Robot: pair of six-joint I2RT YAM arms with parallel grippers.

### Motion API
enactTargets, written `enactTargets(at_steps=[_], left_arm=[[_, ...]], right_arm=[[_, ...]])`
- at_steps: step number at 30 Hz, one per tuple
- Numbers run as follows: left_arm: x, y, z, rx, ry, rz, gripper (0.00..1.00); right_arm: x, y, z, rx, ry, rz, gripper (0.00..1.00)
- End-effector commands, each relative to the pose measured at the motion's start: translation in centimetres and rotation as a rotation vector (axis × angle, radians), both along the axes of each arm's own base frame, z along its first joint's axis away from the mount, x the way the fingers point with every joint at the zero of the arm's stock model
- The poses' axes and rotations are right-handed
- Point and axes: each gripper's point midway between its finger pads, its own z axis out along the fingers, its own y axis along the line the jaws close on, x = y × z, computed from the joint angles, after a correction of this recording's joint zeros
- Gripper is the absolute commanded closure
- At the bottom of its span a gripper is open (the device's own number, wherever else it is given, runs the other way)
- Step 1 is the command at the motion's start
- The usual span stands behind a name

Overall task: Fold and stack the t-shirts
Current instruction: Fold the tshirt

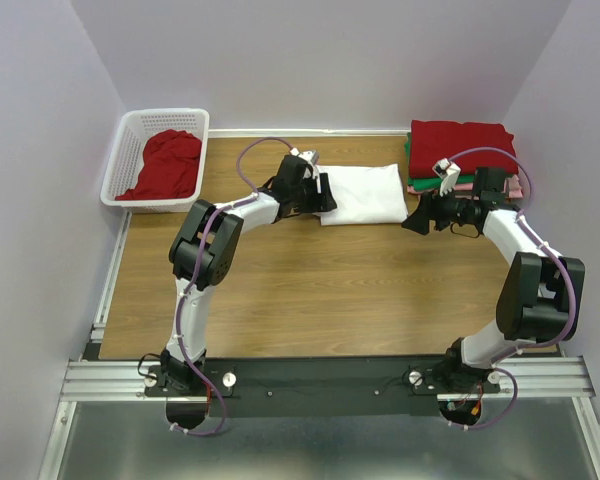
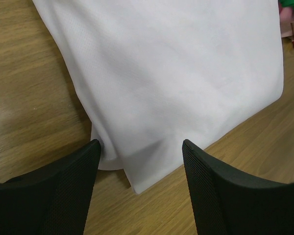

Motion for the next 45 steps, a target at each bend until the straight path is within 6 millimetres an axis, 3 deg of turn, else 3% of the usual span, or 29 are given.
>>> enactTargets(at_steps=[1, 15, 24, 30, 33, 35, 36, 38, 45], left_arm=[[-0.2, 0.1, -1.3, 0.025, 0.025, 0.022, 0.25], [-1.0, 1.0, -2.7, 0.068, 0.071, 0.061, 0.28], [-1.6, 0.4, -2.4, 0.036, 0.090, 0.036, 0.43], [-1.6, 0.3, -2.8, 0.039, 0.092, 0.029, 0.48], [-1.8, -0.1, -3.1, 0.026, 0.104, 0.008, 0.62], [-1.9, -0.8, -2.6, -0.006, 0.101, -0.020, 0.78], [-1.9, -1.0, -2.3, -0.018, 0.099, -0.029, 0.80], [-2.0, -1.3, -1.3, -0.043, 0.088, -0.039, 1.00], [-2.9, -1.8, 1.6, -0.157, 0.091, -0.094, 1.00]], right_arm=[[-0.4, 0.0, 0.7, 0.014, -0.027, 0.012, 0.20], [-0.4, -0.1, 0.8, 0.018, -0.031, 0.011, 0.20], [-0.4, -0.2, 1.0, 0.018, -0.037, 0.008, 0.20], [-0.4, -0.3, 1.1, 0.021, -0.037, 0.006, 0.20], [-0.4, -0.3, 1.1, 0.022, -0.039, 0.006, 0.20], [-0.4, -0.4, 1.1, 0.022, -0.039, 0.004, 0.20], [-0.5, -0.4, 1.1, 0.022, -0.038, 0.004, 0.20], [-0.5, -0.5, 1.2, 0.023, -0.039, 0.002, 0.20], [-0.5, -0.5, 1.2, 0.026, -0.041, 0.004, 0.20]])
